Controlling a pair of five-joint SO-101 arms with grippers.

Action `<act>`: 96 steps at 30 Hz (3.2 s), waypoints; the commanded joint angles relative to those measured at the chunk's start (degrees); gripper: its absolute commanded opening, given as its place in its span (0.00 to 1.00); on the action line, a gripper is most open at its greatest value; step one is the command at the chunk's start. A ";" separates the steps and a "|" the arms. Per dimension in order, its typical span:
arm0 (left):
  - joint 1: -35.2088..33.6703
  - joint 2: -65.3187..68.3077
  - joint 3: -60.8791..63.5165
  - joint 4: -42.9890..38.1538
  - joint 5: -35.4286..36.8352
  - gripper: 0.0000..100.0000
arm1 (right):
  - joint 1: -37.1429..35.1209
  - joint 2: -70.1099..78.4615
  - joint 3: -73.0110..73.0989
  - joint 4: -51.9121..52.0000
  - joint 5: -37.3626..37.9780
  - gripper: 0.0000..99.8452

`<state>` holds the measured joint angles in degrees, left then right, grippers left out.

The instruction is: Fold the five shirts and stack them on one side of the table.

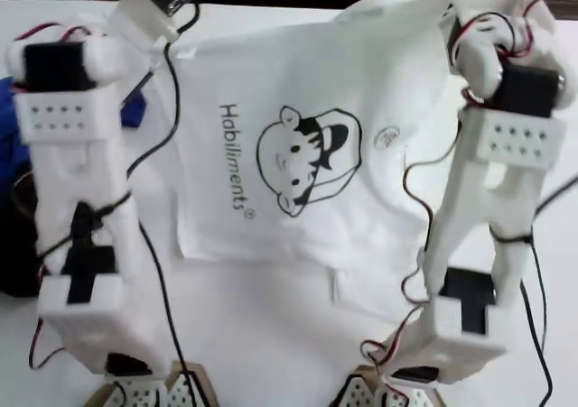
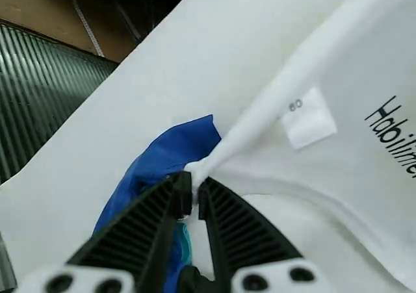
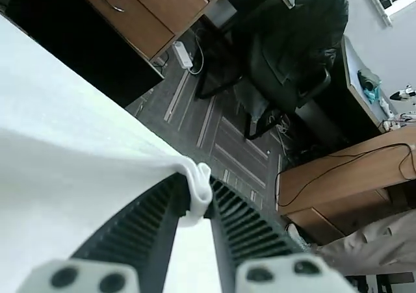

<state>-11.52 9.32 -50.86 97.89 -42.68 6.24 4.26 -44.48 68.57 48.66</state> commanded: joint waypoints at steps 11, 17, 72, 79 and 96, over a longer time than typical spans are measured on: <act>-20.48 -28.22 -1.63 4.04 -0.70 0.02 | 1.01 -38.55 -3.08 15.52 -0.35 0.02; -24.00 -36.92 -1.54 4.13 -0.62 0.02 | 0.84 -49.19 -2.46 18.68 -0.35 0.02; -12.75 -29.36 80.92 -41.23 -2.55 0.02 | -12.62 -29.67 51.87 24.75 -28.31 0.18; -25.14 -27.87 91.47 -55.47 -10.29 0.02 | -30.64 -29.41 69.10 11.38 -25.41 0.18; -37.63 -14.51 93.23 -64.53 -10.90 0.02 | -45.58 -25.27 82.02 1.19 -18.02 0.18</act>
<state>-48.44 -5.36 42.59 34.15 -53.49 -39.21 -23.43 37.80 73.05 31.78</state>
